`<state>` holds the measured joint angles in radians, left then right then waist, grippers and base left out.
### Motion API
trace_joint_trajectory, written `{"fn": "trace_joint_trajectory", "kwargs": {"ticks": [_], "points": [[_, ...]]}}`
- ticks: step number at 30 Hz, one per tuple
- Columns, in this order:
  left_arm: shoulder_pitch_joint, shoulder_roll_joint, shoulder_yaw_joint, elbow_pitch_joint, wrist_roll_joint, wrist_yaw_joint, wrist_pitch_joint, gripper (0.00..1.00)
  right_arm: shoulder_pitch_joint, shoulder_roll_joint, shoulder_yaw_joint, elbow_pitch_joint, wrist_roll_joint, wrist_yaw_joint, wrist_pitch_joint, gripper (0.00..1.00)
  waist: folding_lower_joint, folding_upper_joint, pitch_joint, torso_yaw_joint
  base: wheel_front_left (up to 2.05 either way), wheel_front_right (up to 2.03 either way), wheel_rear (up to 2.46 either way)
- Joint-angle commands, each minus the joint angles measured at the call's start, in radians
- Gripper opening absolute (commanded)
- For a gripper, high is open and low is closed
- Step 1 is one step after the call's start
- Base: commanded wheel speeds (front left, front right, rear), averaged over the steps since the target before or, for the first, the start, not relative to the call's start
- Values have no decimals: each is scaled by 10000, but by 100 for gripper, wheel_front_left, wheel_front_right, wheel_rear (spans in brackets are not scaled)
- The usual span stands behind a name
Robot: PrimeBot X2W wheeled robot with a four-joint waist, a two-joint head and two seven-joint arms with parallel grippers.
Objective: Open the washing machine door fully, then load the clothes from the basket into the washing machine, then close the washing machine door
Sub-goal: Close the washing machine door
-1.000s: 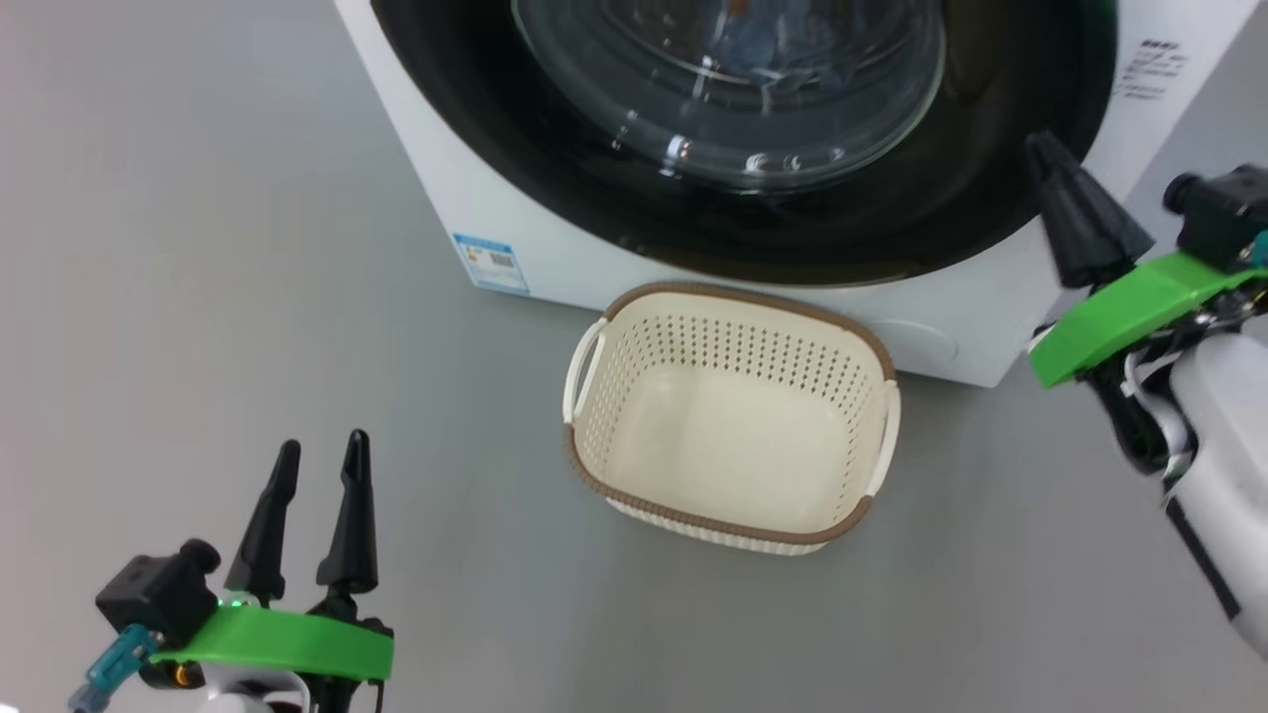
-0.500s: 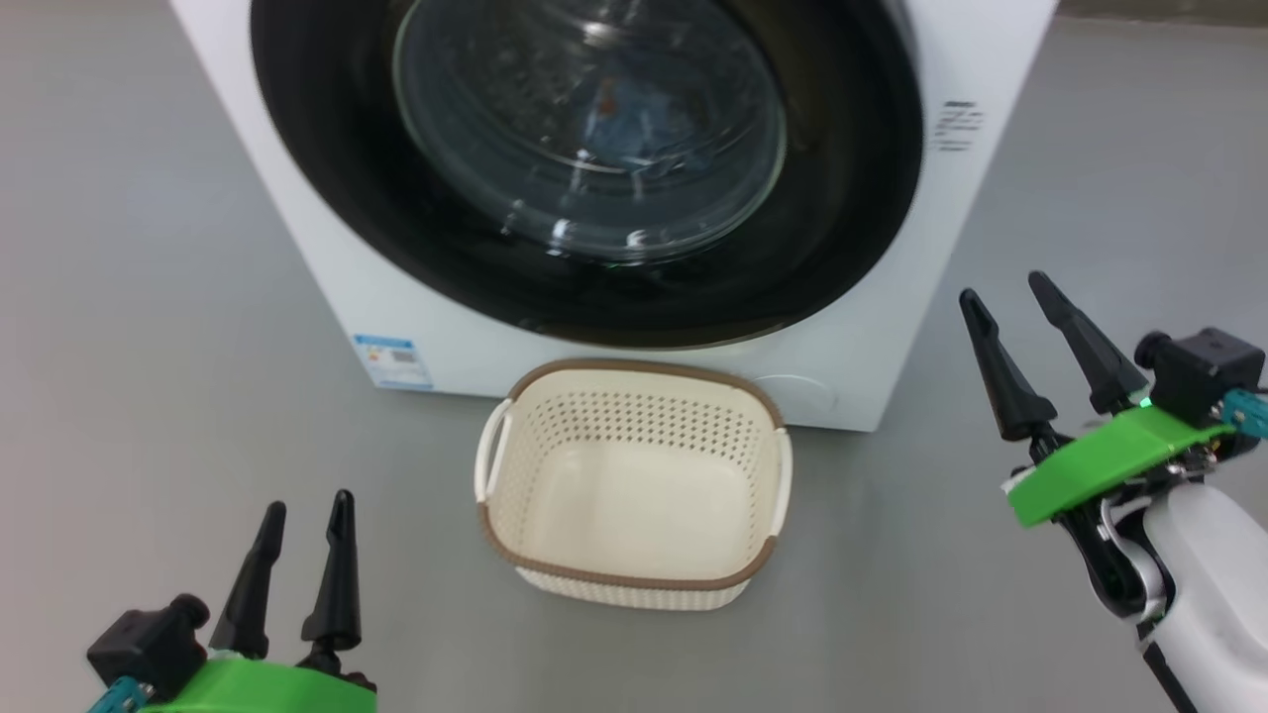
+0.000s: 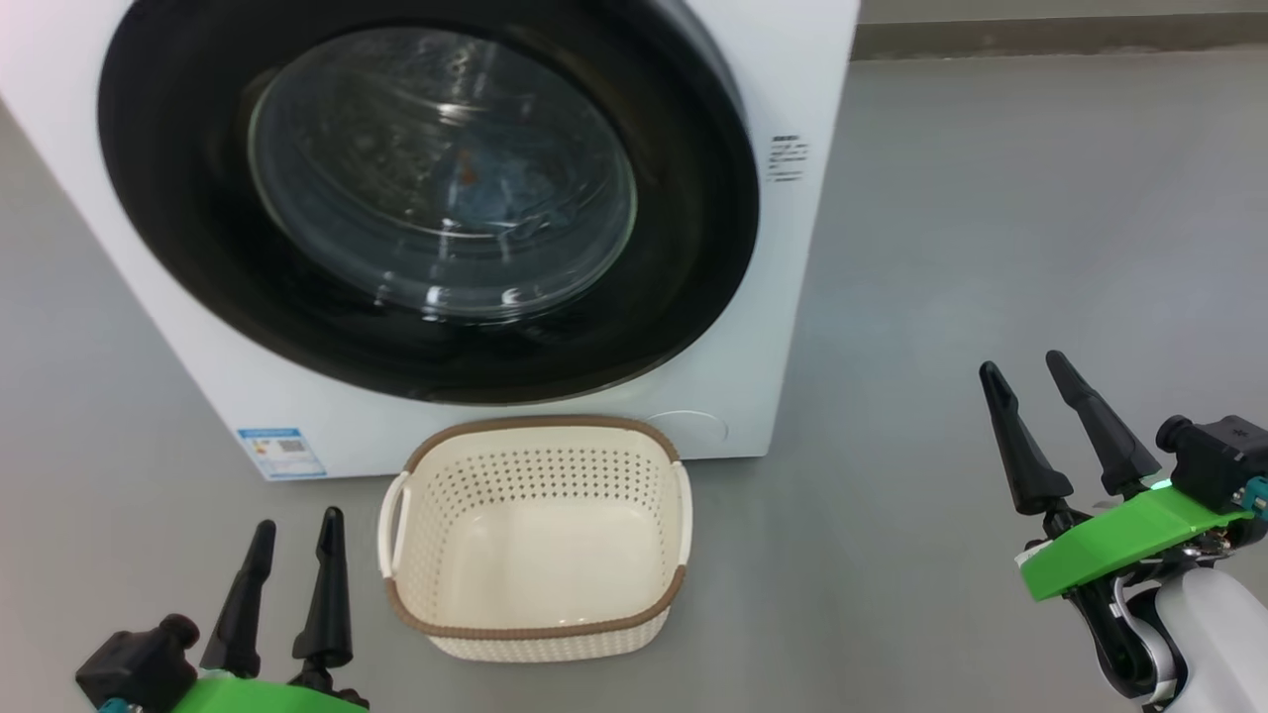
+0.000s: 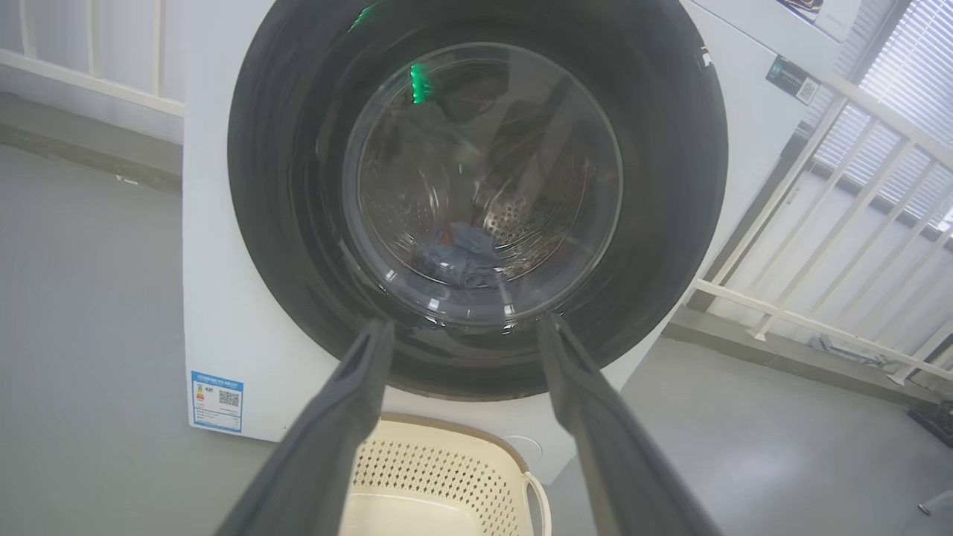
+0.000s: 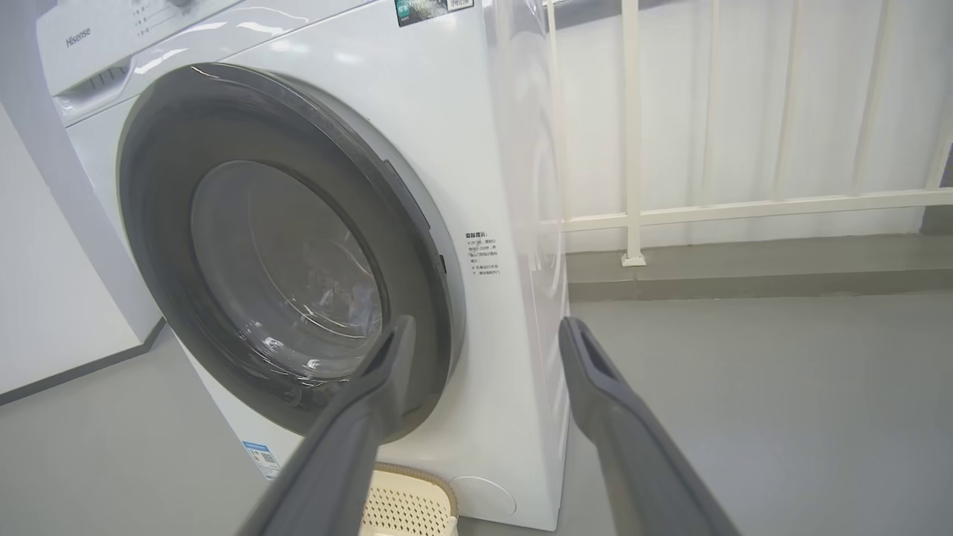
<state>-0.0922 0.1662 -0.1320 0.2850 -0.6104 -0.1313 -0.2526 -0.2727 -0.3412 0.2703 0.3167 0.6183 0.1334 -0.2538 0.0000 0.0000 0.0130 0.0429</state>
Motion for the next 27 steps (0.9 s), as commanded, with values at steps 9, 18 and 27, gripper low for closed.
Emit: {"fn": "trace_joint_trajectory", "kwargs": {"ticks": [9, 18, 27], "points": [[82, 162, 440, -603, 139, 6, -92, 100, 788, 5, 10, -618, -160, -27, -80, 100, 0, 0, -315, -802, 0, 0, 0], [174, 135, 210, -651, -152, 6, -92, 100, 1106, 210, -366, -541, -245, -27, -80, 100, 0, 0, -371, -980, 0, 0, 0], [186, 248, 157, -677, -112, 6, -92, 100, 1268, 379, -470, -469, -341, -27, -80, 100, 0, 0, -425, -905, 0, 0, 0]]}}
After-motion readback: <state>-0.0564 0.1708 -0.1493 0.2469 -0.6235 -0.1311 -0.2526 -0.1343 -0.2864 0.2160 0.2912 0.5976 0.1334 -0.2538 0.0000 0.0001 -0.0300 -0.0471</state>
